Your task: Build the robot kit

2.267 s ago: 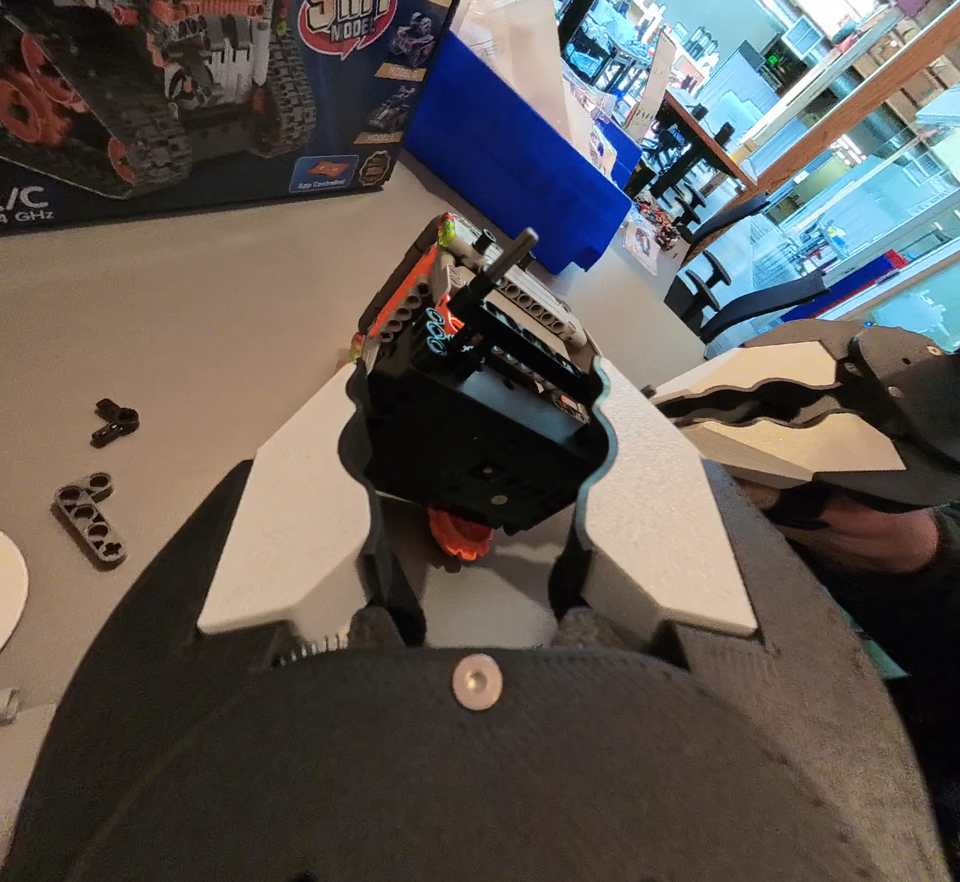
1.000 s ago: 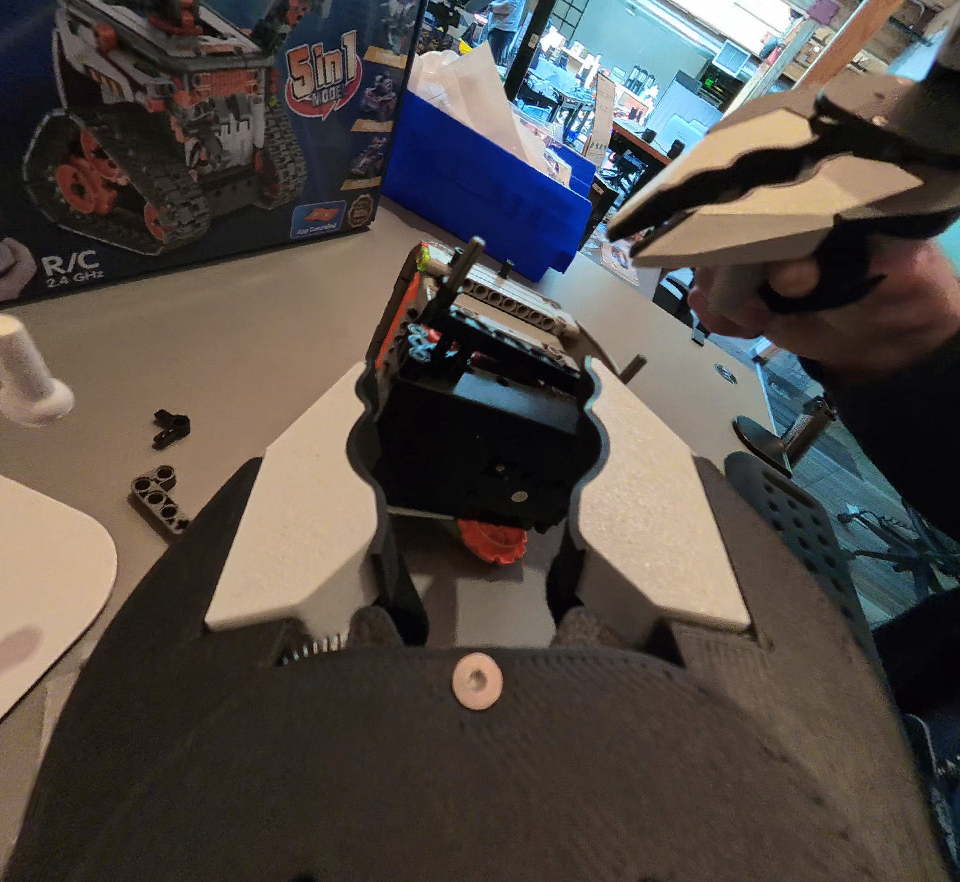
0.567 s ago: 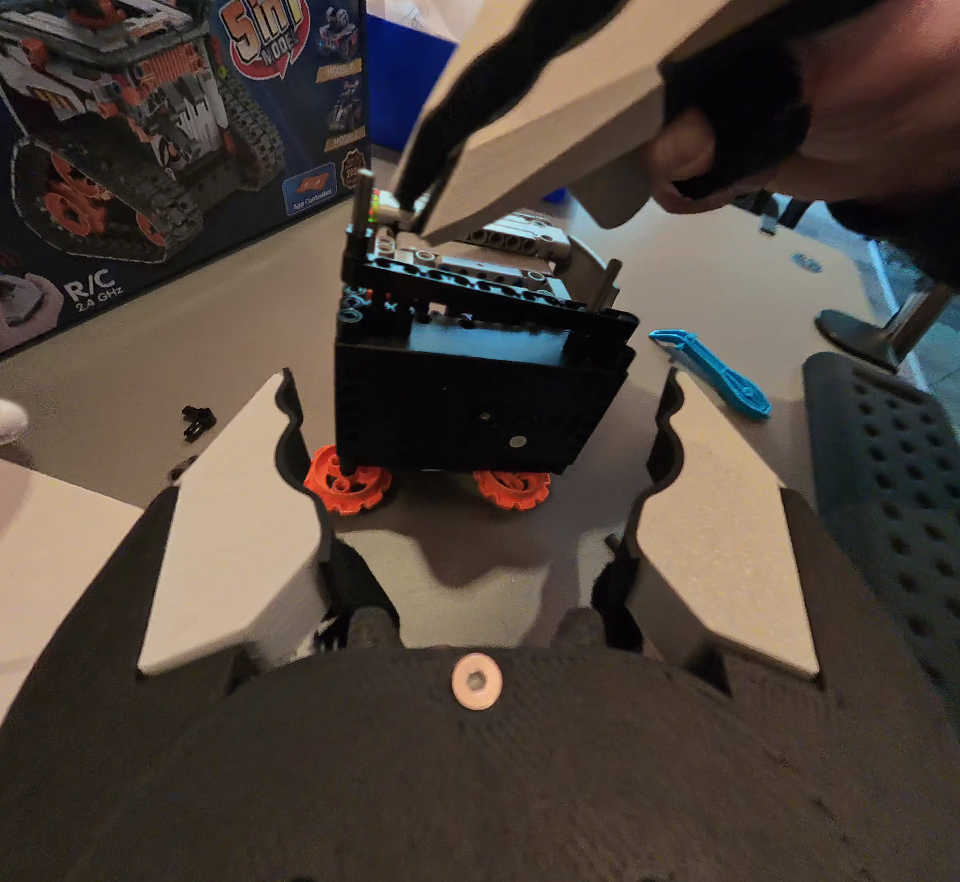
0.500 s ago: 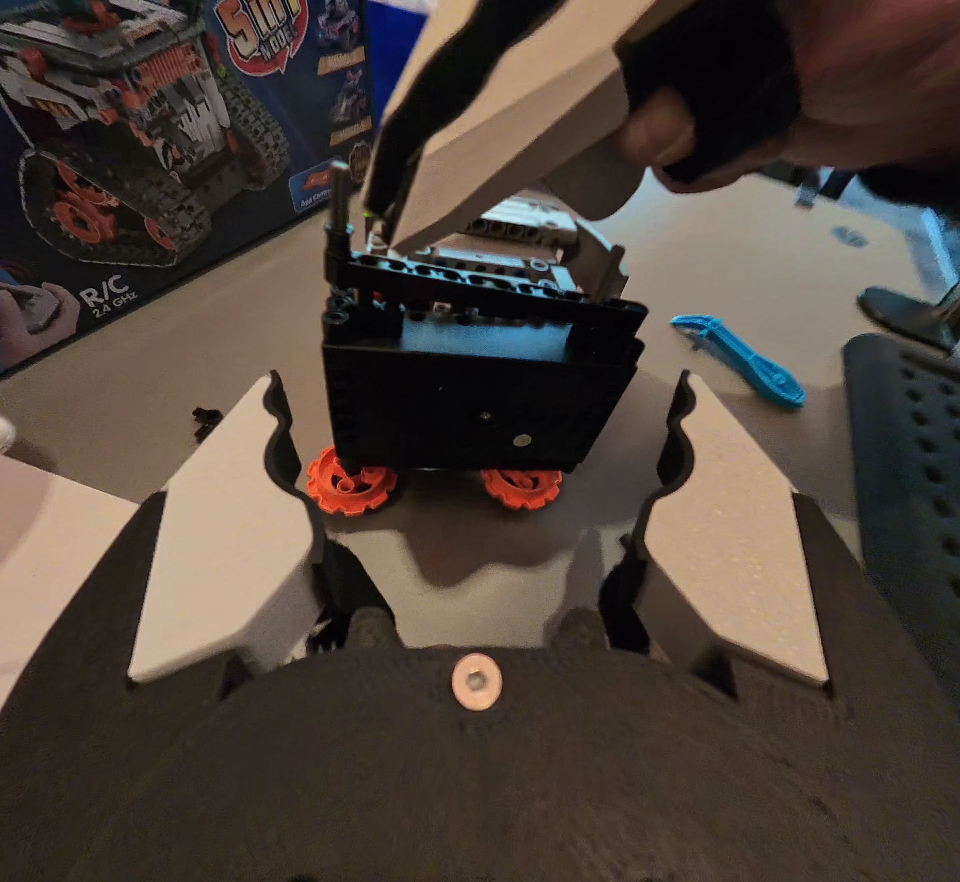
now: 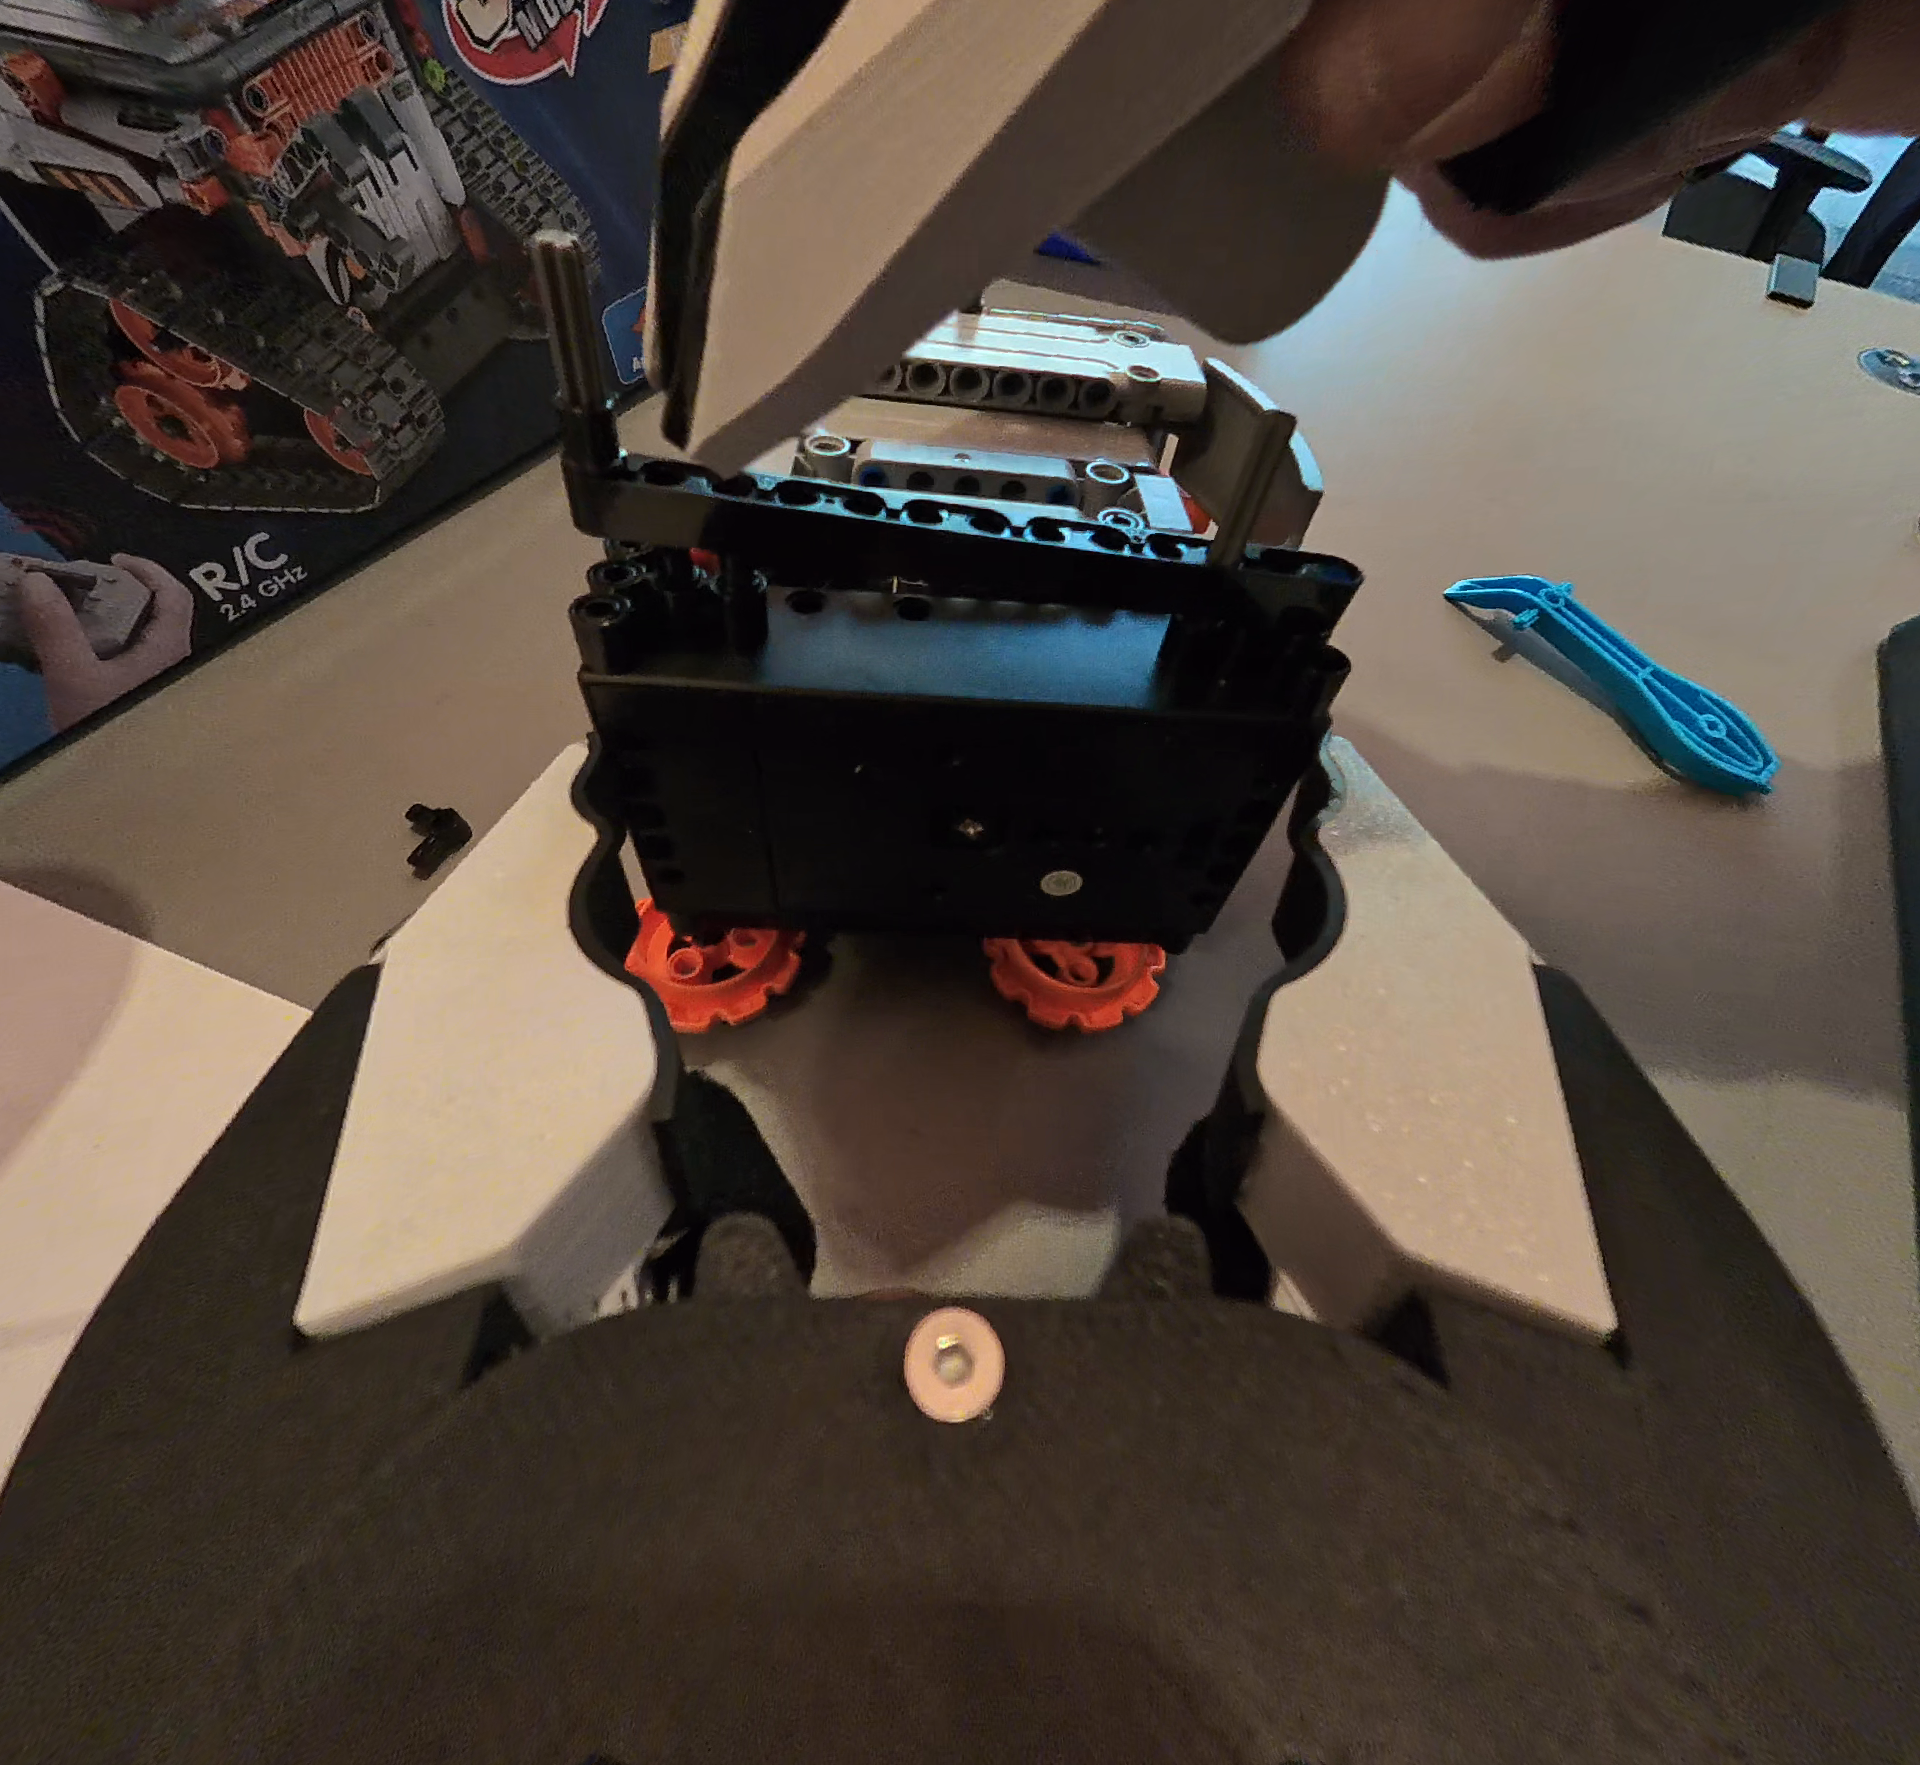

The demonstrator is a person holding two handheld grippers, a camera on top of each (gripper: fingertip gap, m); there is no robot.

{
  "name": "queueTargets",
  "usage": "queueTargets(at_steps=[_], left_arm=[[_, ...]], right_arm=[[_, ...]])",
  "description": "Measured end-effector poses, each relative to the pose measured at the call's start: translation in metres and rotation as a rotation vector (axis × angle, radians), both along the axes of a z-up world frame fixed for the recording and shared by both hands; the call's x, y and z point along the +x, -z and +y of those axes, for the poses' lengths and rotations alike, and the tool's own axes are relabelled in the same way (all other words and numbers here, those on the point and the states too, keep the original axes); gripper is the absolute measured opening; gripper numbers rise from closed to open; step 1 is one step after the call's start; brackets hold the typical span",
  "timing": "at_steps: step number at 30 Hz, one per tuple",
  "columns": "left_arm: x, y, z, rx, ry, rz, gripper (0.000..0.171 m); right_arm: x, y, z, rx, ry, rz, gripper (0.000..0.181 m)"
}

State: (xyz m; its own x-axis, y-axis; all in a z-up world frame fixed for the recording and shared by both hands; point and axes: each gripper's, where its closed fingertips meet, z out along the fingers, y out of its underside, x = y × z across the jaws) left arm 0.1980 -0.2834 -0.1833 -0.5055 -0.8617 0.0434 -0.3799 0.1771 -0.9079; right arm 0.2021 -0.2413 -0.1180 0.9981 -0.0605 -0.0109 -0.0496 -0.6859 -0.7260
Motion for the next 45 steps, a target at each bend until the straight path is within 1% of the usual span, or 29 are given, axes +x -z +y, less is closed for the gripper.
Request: queueTargets(at_steps=[2,5,19,22,24,26,27,29,31,33,36,45], left_arm=[[0.000,0.000,0.000,-0.001,-0.001,-0.001,0.126],[0.000,0.000,0.000,-0.001,-0.006,-0.002,0.126],[-0.004,0.002,-0.002,0.058,-0.002,0.006,0.123],[-0.007,0.002,-0.002,0.056,0.006,0.015,0.123],[-0.007,0.000,0.000,0.058,0.010,0.015,0.123],[-0.006,-0.010,0.001,0.047,0.013,-0.019,0.122],[-0.006,-0.011,0.000,0.050,0.025,-0.019,0.122],[-0.004,-0.006,-0.001,0.071,0.046,-0.001,0.128],[-0.003,-0.008,-0.002,0.050,0.062,-0.006,0.128],[-0.002,-0.012,-0.003,0.044,0.082,-0.024,0.125],[-0.001,-0.010,-0.003,0.068,0.097,-0.032,0.125],[-0.003,-0.009,-0.006,0.103,0.090,-0.046,0.122]], right_arm=[[0.001,0.008,-0.001,-0.049,0.001,-0.037,0.006],[0.001,0.010,0.000,-0.058,0.006,-0.081,0.006],[0.000,0.013,0.002,0.013,0.023,-0.025,0.007],[-0.003,0.010,-0.004,0.008,0.034,-0.056,0.012],[-0.004,0.015,-0.008,-0.011,0.044,-0.059,0.015],[-0.006,0.017,-0.006,-0.008,0.041,-0.061,0.010],[-0.006,0.017,-0.006,-0.005,0.043,-0.055,0.009],[-0.006,0.017,-0.005,0.001,0.038,-0.051,0.009],[-0.007,0.017,-0.004,0.002,0.029,-0.054,0.008],[-0.010,0.017,-0.003,0.010,0.022,-0.056,0.007],[-0.010,0.017,-0.003,0.009,0.022,-0.075,0.007],[-0.011,0.016,-0.004,0.054,0.026,-0.048,0.005]])
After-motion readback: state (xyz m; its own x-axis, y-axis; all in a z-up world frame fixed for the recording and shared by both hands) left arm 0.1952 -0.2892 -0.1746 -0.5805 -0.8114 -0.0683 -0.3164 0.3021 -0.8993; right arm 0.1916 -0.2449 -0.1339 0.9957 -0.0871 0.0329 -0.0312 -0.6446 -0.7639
